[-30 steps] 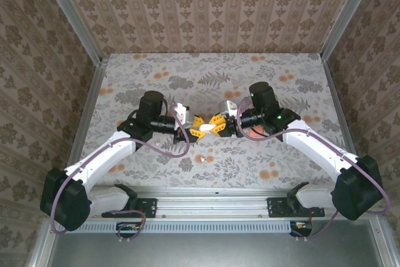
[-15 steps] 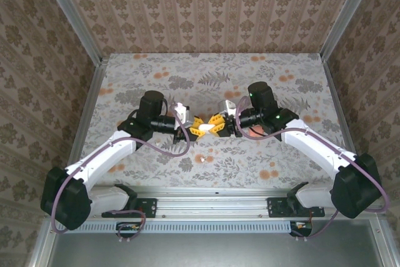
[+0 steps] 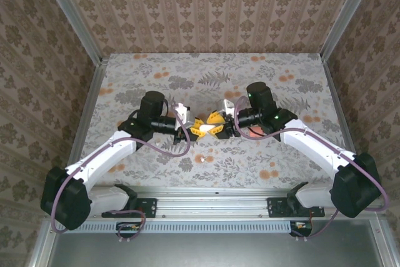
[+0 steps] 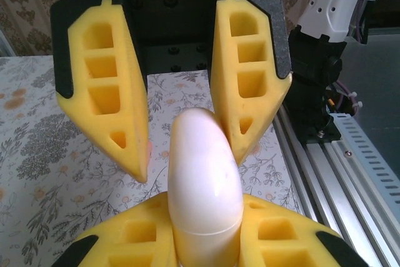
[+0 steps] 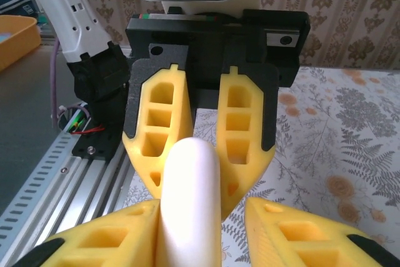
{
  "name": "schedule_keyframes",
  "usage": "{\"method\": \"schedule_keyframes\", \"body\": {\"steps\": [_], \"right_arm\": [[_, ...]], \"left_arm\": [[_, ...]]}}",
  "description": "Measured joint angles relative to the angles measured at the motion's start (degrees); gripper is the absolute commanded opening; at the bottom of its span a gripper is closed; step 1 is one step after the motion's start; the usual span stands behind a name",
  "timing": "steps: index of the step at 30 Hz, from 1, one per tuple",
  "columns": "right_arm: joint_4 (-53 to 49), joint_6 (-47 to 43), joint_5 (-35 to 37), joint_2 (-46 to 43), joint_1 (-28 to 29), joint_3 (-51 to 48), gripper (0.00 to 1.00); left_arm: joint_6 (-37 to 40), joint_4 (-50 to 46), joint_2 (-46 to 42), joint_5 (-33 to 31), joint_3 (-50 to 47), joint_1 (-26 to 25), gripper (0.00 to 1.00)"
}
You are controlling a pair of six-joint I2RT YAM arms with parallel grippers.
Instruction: Insert the wireless bluetooth earbuds into the charging case
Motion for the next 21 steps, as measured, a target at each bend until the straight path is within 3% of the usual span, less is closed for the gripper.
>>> {"method": "schedule_keyframes", "body": {"steps": [12, 21], "right_arm": [[0.7, 2.84, 0.59, -0.7, -3.23, 0.0, 0.43], [1.92, 4.61, 3.26, -1.46, -5.66, 0.02, 0.43]], "left_arm": [[0.37, -0.57, 0.0, -3.06, 0.0, 0.0, 0.09], [0.39, -0.98, -0.11, -1.99, 0.0, 0.0, 0.09]]}}
